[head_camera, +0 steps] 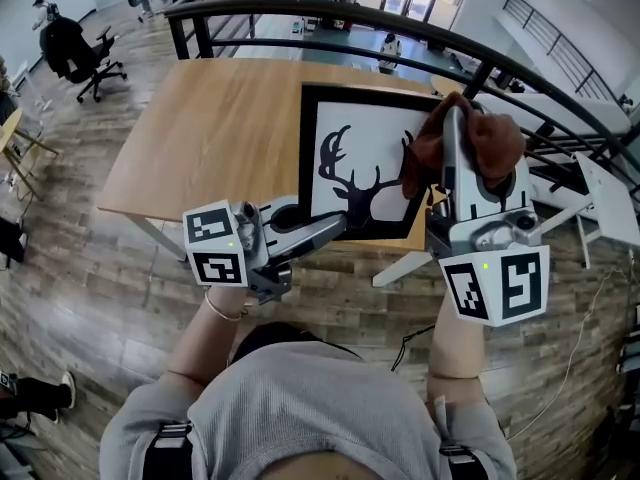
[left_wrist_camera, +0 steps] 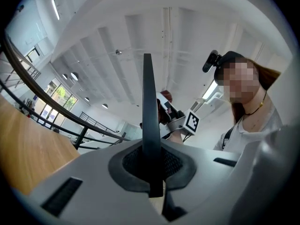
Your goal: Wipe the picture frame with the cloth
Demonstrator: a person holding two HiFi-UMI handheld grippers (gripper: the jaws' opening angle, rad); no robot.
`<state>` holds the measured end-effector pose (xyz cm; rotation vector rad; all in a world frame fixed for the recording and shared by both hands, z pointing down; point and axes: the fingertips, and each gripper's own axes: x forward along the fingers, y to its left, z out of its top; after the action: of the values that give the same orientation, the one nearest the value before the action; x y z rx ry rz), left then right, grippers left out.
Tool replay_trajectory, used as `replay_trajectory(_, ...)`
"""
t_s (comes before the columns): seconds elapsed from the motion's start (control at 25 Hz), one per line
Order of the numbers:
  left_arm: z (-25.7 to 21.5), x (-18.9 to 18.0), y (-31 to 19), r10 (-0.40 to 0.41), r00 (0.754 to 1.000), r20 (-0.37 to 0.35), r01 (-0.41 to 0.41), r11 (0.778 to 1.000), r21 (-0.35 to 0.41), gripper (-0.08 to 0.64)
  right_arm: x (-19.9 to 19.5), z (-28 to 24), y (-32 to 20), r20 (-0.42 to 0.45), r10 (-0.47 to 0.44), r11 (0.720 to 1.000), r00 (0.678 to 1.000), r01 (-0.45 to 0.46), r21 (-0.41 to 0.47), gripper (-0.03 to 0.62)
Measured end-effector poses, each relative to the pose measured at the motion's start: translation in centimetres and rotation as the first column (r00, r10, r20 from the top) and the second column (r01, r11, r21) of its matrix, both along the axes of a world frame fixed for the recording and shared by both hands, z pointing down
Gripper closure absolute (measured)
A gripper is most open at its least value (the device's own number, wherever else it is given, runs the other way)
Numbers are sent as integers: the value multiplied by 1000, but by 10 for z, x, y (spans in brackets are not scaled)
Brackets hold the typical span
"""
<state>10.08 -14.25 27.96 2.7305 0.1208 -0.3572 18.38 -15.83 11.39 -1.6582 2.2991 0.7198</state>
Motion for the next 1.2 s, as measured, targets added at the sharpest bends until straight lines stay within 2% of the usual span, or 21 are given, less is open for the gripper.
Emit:
replay_trajectory(0.4,-9,-1,4,-5,1000,-15,6,1000,12,542,-5,10,0,-57,24,1000,998,-23,14,548)
replay_trajectory(0.56,-8,0,3,1,999,-45,-1,1000,-10,543,-7,26,2,-85,33,999,996,-33,8,548)
replay_trajectory(0.88,-11,0,4,-6,999,-52,6,1000,-7,541,-8,46,11,-94,23,999,995,-26,-30,548)
replay_trajectory(1.2,-7,0,2,-10,999,-52,9,1000,-18,541,-13,71,15,-149,30,996,988,-42,-81,548)
